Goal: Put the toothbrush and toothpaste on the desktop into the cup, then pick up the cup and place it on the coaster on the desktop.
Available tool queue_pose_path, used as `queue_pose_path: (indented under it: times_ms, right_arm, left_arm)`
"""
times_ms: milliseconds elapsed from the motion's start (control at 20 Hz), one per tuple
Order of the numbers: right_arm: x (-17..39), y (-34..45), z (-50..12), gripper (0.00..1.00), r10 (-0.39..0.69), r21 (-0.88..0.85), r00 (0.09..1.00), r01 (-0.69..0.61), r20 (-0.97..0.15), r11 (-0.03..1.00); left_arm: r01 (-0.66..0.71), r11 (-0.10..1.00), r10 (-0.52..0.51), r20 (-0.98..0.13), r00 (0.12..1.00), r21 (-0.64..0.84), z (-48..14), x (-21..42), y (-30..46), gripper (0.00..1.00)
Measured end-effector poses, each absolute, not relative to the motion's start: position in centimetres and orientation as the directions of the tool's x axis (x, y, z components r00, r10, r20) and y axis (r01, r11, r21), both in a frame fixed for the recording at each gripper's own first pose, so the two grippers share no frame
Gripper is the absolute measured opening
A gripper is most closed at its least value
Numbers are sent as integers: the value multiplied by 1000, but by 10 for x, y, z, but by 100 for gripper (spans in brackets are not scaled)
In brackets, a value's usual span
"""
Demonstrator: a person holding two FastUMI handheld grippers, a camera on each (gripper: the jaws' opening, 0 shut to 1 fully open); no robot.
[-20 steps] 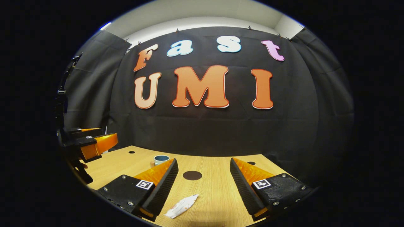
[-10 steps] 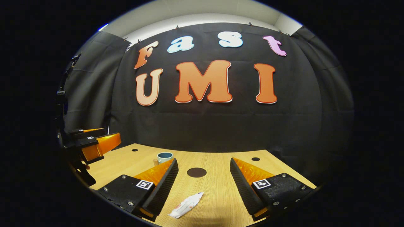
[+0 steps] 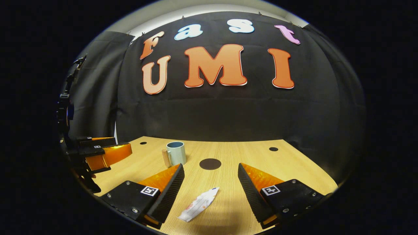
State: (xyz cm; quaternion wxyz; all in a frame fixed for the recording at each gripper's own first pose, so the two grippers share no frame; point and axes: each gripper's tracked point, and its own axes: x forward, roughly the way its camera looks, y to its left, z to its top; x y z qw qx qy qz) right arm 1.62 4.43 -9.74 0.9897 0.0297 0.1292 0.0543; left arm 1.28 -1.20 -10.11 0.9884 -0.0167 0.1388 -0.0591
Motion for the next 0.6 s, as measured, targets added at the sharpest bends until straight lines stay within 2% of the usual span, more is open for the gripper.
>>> queue_pose_path:
  times_ms: [600]
  right_arm:
    - [23,71,-181,98,139,26,872,-144,-470,989]
  left_arm:
    - [99,995,-102,-508,855,-35,-203,16,-6,98]
